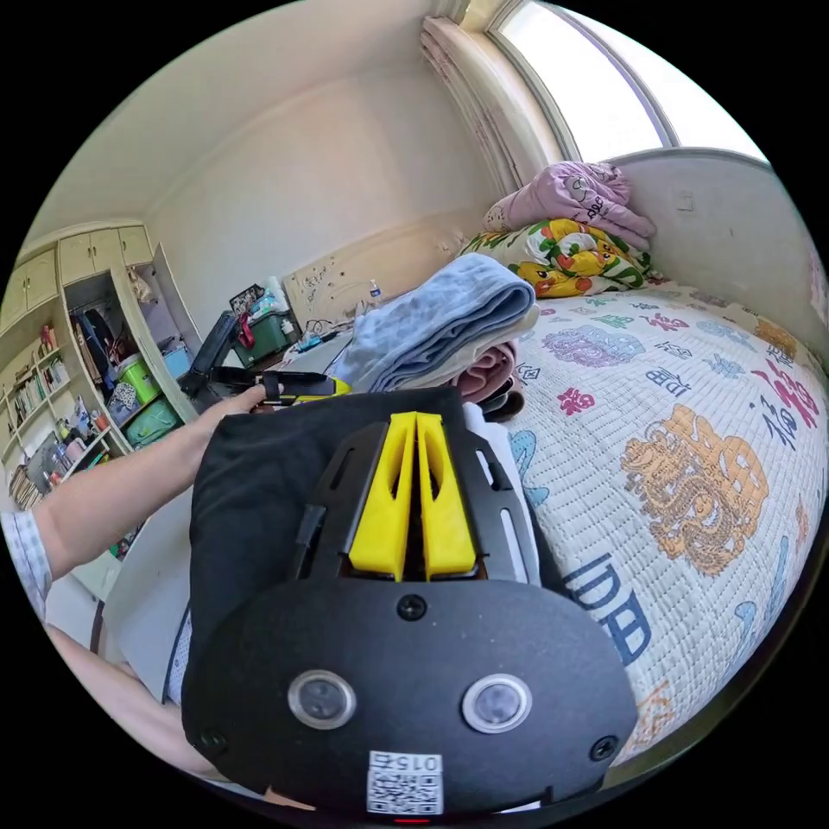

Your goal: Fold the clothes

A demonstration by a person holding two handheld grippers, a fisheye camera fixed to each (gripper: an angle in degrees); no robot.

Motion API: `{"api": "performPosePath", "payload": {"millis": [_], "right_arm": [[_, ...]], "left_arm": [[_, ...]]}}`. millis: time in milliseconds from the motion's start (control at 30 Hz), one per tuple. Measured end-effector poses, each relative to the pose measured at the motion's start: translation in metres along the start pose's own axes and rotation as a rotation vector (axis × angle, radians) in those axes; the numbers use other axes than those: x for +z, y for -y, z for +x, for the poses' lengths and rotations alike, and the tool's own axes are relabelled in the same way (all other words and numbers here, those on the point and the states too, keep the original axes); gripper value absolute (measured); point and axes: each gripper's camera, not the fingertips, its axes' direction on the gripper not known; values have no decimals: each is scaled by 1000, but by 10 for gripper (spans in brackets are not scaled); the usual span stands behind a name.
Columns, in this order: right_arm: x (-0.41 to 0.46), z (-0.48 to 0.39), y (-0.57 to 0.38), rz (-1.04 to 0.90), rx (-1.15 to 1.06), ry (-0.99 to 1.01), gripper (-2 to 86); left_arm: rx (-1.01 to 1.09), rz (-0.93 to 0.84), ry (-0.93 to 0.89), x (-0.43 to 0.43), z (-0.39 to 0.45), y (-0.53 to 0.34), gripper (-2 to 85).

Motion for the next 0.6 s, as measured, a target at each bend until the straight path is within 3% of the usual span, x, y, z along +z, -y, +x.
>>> {"api": "performPosePath", "payload": {"millis": [300,467,600], "right_arm": [[-16,-56,71,-13,-46,-85,-5],[-14,-106,140,-98,-102,-210,-5],[-48,-147,198,-118,-95,-216,-5]], "left_arm": [[-14,460,-176,-266,-3,-26,1],[79,698,-157,-462,-11,-130,-3],[-3,711,-99,-556,-53,-235,-4]]}}
